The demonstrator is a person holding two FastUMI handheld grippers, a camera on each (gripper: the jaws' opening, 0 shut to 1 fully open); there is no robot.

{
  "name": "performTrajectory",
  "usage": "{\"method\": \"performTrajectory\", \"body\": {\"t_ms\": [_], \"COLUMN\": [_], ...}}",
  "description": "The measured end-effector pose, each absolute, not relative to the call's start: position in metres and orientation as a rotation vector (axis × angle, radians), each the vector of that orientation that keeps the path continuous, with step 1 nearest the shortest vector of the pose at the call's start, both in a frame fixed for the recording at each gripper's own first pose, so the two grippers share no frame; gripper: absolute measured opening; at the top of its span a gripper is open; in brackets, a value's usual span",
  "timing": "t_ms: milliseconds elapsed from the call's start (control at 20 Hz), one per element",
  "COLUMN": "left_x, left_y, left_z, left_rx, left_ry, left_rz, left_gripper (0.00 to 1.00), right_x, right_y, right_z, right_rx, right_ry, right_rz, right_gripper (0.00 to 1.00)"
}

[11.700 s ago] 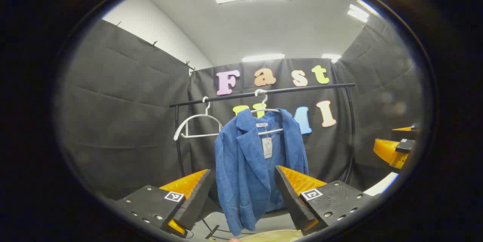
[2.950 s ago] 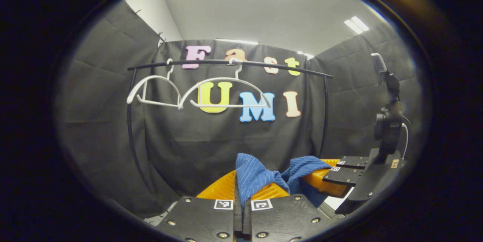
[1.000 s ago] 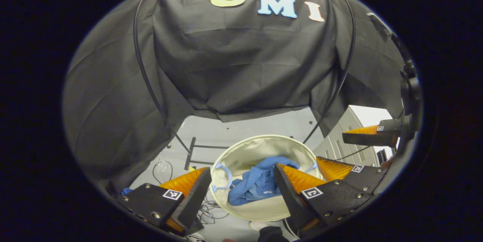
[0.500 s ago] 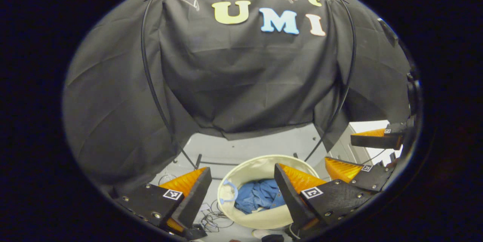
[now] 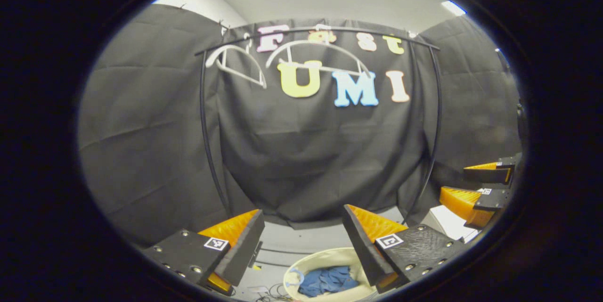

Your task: Grasp the clothes on the hanger with both hands and then place them into the laundry hamper below.

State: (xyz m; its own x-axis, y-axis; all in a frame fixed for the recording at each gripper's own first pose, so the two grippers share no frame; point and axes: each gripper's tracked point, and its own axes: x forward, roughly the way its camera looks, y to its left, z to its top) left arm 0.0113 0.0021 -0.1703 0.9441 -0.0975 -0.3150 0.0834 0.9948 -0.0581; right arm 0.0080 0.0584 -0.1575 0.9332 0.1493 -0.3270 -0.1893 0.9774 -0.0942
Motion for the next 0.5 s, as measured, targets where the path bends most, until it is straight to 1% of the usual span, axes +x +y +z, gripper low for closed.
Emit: {"method": "performTrajectory", "body": {"t_ms": [250, 300, 350, 400, 500], "left_x": [-0.022, -0.028, -0.039, -0.047, -0.063], "left_y": [0.003, 0.002, -0.001, -0.002, 0.001], "left_z": [-0.082, -0.067, -0.059, -0.046, -0.026], "left_rx": [-0.075, -0.065, -0.053, -0.043, -0.031], "left_ry": [0.236, 0.22, 0.205, 0.187, 0.157], "left_rz": [-0.087, -0.094, -0.097, -0.093, -0.084], "left_gripper": [0.98, 0.98, 0.98, 0.98, 0.98], "right_x": [-0.011, -0.016, -0.022, -0.029, -0.041], "right_y": [0.027, 0.022, 0.018, 0.015, 0.007], "right_z": [-0.082, -0.07, -0.058, -0.049, -0.032], "right_rx": [-0.107, -0.106, -0.105, -0.101, -0.094], "right_ry": [0.206, 0.184, 0.167, 0.146, 0.117], "right_rz": [0.143, 0.139, 0.141, 0.141, 0.135], "right_gripper": [0.96, 0.95, 0.96, 0.95, 0.96]}}
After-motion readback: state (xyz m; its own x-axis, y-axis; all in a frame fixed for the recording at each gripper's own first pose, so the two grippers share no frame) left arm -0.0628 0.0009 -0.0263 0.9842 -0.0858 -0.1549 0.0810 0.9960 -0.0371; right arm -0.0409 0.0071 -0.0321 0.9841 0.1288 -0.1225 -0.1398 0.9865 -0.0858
